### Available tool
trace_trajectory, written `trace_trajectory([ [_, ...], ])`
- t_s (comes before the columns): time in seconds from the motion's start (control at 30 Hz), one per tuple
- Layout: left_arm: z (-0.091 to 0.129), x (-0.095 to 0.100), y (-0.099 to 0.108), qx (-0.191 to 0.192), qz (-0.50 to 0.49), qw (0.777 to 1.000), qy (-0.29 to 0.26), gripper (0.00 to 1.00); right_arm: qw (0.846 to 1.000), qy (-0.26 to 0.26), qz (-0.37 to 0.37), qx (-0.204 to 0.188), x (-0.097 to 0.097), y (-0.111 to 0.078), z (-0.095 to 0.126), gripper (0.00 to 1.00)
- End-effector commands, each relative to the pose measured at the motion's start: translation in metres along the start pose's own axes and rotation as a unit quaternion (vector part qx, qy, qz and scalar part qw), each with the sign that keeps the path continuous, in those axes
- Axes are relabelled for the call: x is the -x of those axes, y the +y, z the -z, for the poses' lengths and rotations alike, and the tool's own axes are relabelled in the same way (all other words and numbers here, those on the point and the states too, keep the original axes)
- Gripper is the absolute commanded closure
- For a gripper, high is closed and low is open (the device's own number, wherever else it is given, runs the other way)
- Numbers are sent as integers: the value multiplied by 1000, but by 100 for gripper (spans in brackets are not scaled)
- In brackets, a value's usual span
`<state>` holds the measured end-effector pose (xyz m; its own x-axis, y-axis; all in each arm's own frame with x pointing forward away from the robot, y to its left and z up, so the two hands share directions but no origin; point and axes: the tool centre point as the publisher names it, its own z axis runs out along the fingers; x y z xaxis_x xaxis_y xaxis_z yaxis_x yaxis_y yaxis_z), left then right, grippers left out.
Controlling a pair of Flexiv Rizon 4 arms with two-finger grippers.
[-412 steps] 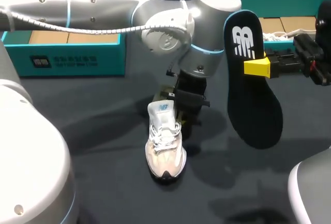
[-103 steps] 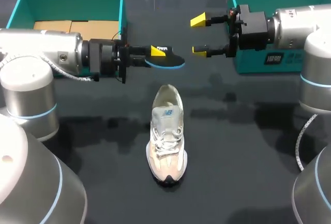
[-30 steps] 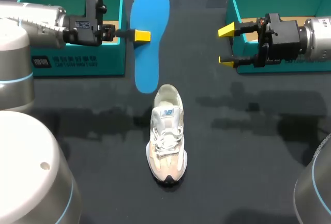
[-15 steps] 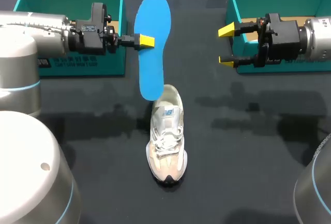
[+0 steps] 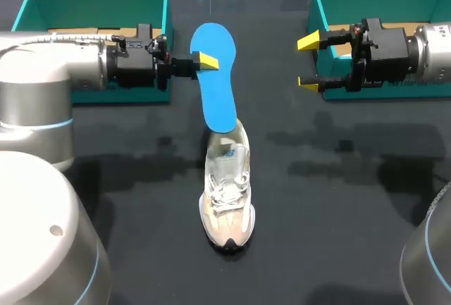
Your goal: Take the shoe out of the shoebox, open the shoe tongue, remove and reinsert the insole, then place the shoe into the shoebox
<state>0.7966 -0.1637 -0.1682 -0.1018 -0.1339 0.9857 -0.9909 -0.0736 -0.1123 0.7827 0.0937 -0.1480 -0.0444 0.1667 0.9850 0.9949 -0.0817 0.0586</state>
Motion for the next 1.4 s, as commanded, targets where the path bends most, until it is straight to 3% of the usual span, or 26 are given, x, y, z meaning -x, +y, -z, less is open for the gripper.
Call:
trace_trajectory([
  [0.03, -9, 7, 1, -5, 6, 1000, 3, 100, 1000, -26, 2, -6, -3, -2, -2, 0],
  [0.3, -15, 19, 3, -7, 32, 999, 0, 100, 997, -76, 27, -12, -11, -5, -4, 0],
  [0.67, -18, 24, 5, 2, 66, 998, -3, 100, 972, -227, 53, -14, -37, -5, -10, 0],
  [0.93, -18, 24, 5, 2, 66, 998, -3, 100, 929, -365, 60, -2, -62, -6, -15, 0],
  [1.4, -18, 24, 5, 2, 66, 998, -3, 100, 850, -522, 64, 17, -93, -5, -52, 0],
])
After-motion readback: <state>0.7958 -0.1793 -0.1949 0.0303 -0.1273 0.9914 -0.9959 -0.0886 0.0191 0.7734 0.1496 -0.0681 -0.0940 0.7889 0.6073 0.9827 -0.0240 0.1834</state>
